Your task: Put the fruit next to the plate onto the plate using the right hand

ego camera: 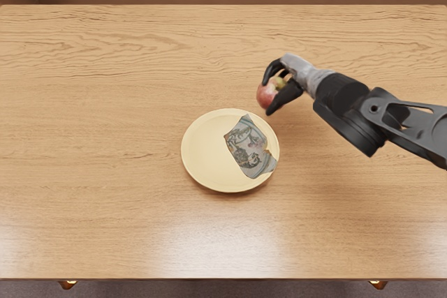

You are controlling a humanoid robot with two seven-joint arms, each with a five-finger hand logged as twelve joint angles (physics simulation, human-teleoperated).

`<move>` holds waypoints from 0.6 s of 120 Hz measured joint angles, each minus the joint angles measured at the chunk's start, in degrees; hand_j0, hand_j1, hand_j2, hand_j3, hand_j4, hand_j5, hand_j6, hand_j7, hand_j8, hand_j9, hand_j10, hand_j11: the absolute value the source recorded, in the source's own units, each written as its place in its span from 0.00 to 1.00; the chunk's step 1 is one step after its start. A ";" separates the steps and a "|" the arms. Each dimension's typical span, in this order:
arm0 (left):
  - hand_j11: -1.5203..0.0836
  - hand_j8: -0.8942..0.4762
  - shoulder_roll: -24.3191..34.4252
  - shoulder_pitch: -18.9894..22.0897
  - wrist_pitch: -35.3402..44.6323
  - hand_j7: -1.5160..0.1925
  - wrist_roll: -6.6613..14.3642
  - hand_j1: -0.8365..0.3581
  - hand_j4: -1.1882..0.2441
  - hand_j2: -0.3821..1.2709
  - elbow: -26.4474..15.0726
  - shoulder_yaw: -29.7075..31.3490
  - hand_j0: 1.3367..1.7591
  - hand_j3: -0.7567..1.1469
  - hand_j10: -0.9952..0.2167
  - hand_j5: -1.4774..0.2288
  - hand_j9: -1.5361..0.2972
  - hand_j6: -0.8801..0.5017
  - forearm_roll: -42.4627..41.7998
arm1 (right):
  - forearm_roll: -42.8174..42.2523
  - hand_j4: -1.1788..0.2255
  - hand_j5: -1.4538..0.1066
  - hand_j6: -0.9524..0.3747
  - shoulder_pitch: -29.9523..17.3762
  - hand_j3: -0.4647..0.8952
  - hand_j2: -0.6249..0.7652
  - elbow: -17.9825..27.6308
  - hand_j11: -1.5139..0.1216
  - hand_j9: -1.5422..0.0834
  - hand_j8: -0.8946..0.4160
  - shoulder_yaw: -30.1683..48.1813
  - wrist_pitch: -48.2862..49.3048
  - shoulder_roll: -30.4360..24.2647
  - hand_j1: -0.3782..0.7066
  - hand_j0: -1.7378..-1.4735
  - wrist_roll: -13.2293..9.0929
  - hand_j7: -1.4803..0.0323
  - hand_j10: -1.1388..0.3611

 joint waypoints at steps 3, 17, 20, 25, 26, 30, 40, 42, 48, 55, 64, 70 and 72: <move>0.94 0.64 0.00 0.00 0.00 0.88 0.00 0.98 0.82 0.23 0.00 0.00 0.76 0.40 0.81 0.86 0.83 0.63 0.00 | -0.03 0.32 0.03 0.55 -0.01 0.34 0.72 0.51 0.14 0.15 0.69 0.14 0.07 0.07 0.60 0.32 0.00 0.23 0.66; 0.94 0.64 0.00 0.00 0.00 0.88 0.01 0.98 0.82 0.23 0.00 0.00 0.76 0.40 0.81 0.86 0.83 0.63 0.00 | -0.02 0.32 0.03 0.53 -0.04 0.34 0.77 2.46 0.14 0.14 0.67 0.46 0.31 1.56 0.60 0.32 -0.03 0.23 0.64; 0.94 0.64 0.00 0.00 0.00 0.88 0.01 0.98 0.82 0.23 0.00 0.00 0.76 0.40 0.81 0.86 0.83 0.63 0.00 | 0.00 0.32 0.02 0.54 -0.04 0.34 0.77 2.68 0.14 0.14 0.67 0.49 0.35 2.09 0.60 0.32 -0.03 0.23 0.64; 0.94 0.64 0.00 0.00 0.00 0.88 0.00 0.98 0.82 0.23 0.00 0.00 0.76 0.40 0.81 0.86 0.83 0.63 0.00 | 0.05 0.32 0.02 0.54 -0.08 0.34 0.78 2.92 0.14 0.13 0.67 0.52 0.43 3.04 0.60 0.31 -0.01 0.23 0.64; 0.94 0.64 0.00 0.00 0.00 0.88 0.00 0.98 0.82 0.23 0.00 0.00 0.76 0.40 0.81 0.86 0.83 0.63 0.00 | 0.06 0.32 0.01 0.54 -0.09 0.34 0.78 2.96 0.14 0.12 0.68 0.53 0.44 3.24 0.60 0.31 -0.01 0.23 0.64; 0.94 0.64 0.00 0.00 0.00 0.88 0.00 0.98 0.82 0.23 0.00 0.00 0.76 0.40 0.81 0.86 0.83 0.63 0.00 | 0.09 0.32 0.01 0.55 -0.17 0.34 0.78 3.04 0.14 0.12 0.68 0.52 0.48 4.09 0.61 0.31 0.00 0.23 0.64; 0.94 0.64 0.00 0.00 0.00 0.88 0.00 0.98 0.82 0.23 0.00 0.00 0.76 0.40 0.81 0.86 0.83 0.63 0.00 | 0.06 0.32 0.00 0.55 -0.53 0.34 0.80 3.14 0.13 0.12 0.71 0.37 0.52 6.25 0.62 0.31 0.02 0.23 0.64; 0.94 0.64 0.00 0.00 0.00 0.88 0.00 0.98 0.82 0.23 0.00 0.01 0.76 0.40 0.81 0.86 0.83 0.63 0.00 | 0.00 0.32 0.00 0.54 -0.75 0.34 0.79 3.15 0.14 0.12 0.71 0.32 0.49 6.61 0.62 0.31 0.02 0.23 0.63; 0.94 0.64 0.00 0.00 0.00 0.88 0.00 0.98 0.82 0.23 0.00 0.01 0.76 0.40 0.81 0.86 0.83 0.63 0.00 | -0.24 0.32 0.02 0.53 -1.81 0.34 0.77 3.16 0.14 0.13 0.67 0.19 0.37 7.38 0.59 0.32 -0.01 0.23 0.62; 0.94 0.64 0.00 0.00 0.00 0.88 0.00 0.98 0.82 0.23 0.00 0.01 0.76 0.40 0.81 0.86 0.83 0.63 0.00 | -0.34 0.31 0.02 0.52 -3.16 0.34 0.77 3.18 0.14 0.14 0.65 0.09 0.32 7.83 0.57 0.31 -0.04 0.23 0.61; 0.94 0.64 0.00 0.00 0.00 0.88 0.00 0.98 0.82 0.23 0.00 0.01 0.76 0.40 0.81 0.86 0.83 0.63 0.00 | -0.46 0.31 0.06 0.49 -4.15 0.34 0.81 3.03 0.16 0.16 0.60 0.03 0.05 8.10 0.55 0.31 -0.06 0.24 0.59; 0.94 0.64 0.00 0.00 0.00 0.88 0.00 0.98 0.82 0.23 0.00 0.01 0.76 0.40 0.81 0.86 0.83 0.63 0.00 | -0.75 0.35 0.15 0.47 -4.50 0.34 0.77 2.53 0.24 0.24 0.55 0.09 -0.27 8.19 0.55 0.30 -0.09 0.31 0.57; 0.94 0.64 0.00 0.00 0.00 0.88 0.00 0.98 0.82 0.23 0.00 0.01 0.76 0.40 0.81 0.86 0.83 0.63 0.00 | -0.84 0.37 0.19 0.47 -4.59 0.34 0.74 2.36 0.27 0.27 0.54 0.13 -0.39 8.22 0.54 0.30 -0.10 0.34 0.57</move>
